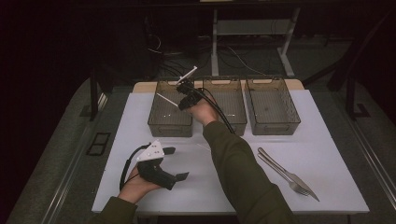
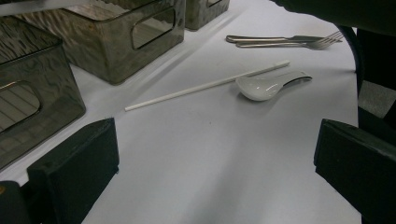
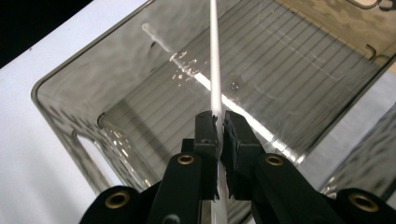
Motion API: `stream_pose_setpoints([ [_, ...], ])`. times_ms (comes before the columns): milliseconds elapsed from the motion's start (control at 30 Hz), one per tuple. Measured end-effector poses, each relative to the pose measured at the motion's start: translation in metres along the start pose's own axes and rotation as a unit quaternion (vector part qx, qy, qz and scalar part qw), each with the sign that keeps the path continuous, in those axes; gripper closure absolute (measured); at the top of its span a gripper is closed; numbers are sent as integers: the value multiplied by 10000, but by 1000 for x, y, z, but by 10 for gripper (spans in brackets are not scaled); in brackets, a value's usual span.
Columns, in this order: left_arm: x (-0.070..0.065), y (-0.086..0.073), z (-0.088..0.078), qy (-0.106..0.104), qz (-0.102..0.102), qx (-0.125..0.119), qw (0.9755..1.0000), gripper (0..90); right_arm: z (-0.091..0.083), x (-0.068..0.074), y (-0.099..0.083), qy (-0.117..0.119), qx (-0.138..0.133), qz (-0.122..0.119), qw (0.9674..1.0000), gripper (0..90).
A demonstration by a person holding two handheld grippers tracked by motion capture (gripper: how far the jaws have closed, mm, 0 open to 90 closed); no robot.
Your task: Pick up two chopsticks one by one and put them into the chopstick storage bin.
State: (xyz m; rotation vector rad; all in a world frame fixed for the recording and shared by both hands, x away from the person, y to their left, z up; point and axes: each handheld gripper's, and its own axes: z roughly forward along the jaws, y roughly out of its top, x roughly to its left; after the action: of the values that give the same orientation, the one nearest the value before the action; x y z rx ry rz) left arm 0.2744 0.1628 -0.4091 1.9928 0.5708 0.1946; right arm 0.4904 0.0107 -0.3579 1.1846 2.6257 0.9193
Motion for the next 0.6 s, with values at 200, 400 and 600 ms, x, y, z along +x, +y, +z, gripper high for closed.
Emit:
stream_pose_setpoints([
  [200, 0, 0, 0, -4, 16, 12, 10000, 0, 8, -1, 5, -71, 81, 48, 9999, 840],
  [400, 0, 0, 1, -13, 30, 39, 10000, 0, 14, 0, 10, -82, 94, 116, 9999, 838],
  [600, -1, 1, 2, -19, 21, 15, 10000, 0, 22, 0, 13, -108, 127, 157, 9997, 833],
])
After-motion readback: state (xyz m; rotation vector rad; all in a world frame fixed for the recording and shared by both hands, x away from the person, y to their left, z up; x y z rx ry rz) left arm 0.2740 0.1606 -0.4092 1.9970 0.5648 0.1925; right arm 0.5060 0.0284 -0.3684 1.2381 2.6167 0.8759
